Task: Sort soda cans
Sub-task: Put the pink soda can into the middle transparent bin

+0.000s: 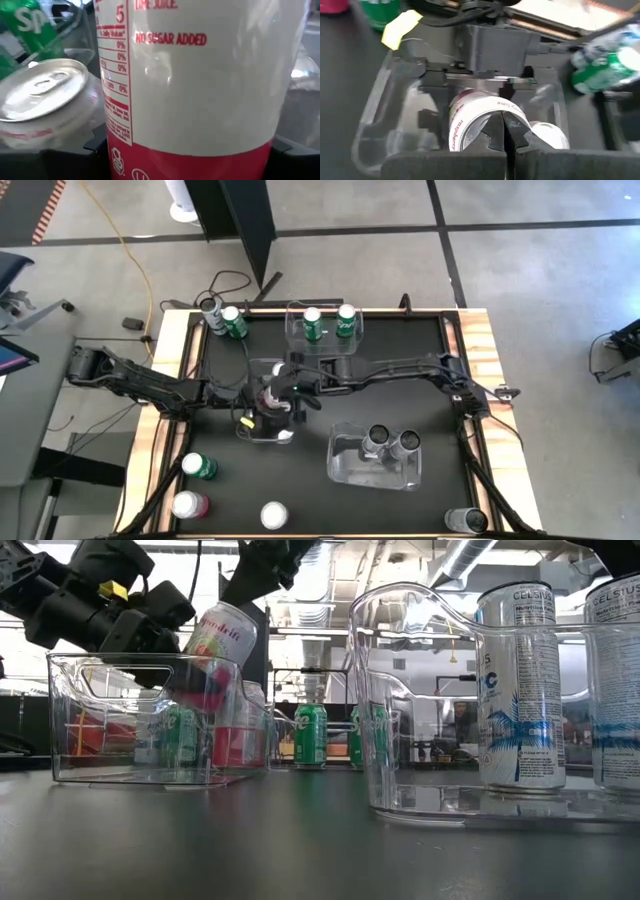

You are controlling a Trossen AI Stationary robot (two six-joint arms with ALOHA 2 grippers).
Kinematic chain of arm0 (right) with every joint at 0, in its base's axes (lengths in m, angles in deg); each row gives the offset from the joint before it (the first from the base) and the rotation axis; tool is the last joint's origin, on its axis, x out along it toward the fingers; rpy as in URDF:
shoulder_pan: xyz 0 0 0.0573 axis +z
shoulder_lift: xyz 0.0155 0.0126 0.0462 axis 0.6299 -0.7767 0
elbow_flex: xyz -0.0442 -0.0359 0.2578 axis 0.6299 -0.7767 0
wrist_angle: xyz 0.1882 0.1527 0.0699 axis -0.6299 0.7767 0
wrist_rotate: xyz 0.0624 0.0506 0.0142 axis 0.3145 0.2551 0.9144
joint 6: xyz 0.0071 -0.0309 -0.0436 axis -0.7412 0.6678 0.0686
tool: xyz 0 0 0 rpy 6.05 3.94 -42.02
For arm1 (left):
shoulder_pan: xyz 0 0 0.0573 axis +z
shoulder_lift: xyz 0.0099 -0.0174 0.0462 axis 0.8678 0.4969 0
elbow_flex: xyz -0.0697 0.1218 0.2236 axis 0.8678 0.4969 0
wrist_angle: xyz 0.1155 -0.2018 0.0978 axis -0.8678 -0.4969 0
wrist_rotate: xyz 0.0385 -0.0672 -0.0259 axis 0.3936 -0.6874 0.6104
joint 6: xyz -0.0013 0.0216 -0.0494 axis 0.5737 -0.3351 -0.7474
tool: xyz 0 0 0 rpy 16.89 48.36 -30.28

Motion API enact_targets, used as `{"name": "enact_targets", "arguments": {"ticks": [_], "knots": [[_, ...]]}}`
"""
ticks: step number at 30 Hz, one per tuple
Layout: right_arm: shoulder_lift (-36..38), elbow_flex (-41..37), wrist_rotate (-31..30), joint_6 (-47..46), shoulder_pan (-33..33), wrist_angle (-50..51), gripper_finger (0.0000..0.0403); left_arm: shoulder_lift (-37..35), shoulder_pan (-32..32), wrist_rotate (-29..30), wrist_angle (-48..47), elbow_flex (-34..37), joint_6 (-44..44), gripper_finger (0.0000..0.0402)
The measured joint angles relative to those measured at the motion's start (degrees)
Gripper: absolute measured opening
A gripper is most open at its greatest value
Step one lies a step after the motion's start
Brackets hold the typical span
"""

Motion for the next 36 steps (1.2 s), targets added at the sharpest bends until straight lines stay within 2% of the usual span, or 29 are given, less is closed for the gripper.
{"name": "enact_targets", "arguments": {"ticks": [2, 6, 11, 20, 28, 36], "knots": [[0.0, 0.0, 3.7, -0.1, -0.8, 0.3, 0.0000, 0.0, 0.5, -0.7, -0.6, 0.0, -0.2, 0.0280], [-0.1, 0.0, 6.0, -0.8, -2.1, 0.8, 0.0000, 0.0, 0.8, -0.6, -1.4, 0.0, -1.7, 0.0280], [-0.1, 0.0, 13.6, -0.4, -4.0, 1.3, 0.0000, 0.0, 0.8, -0.7, -1.7, 0.0, -1.8, 0.0280], [-0.1, -0.1, 21.8, 0.8, -6.8, 2.2, 0.0000, 0.0, 0.9, -0.4, -2.5, -0.1, -1.8, 0.0280], [0.7, -0.2, 21.5, 3.0, -6.7, 2.6, 0.0000, -0.1, 0.9, 0.7, -2.4, -0.1, -0.9, 0.0280], [5.8, -0.3, 14.6, 5.2, -4.3, 6.3, 0.0000, -0.3, 1.0, 2.8, 1.9, -0.7, -1.2, 0.0280]]}}
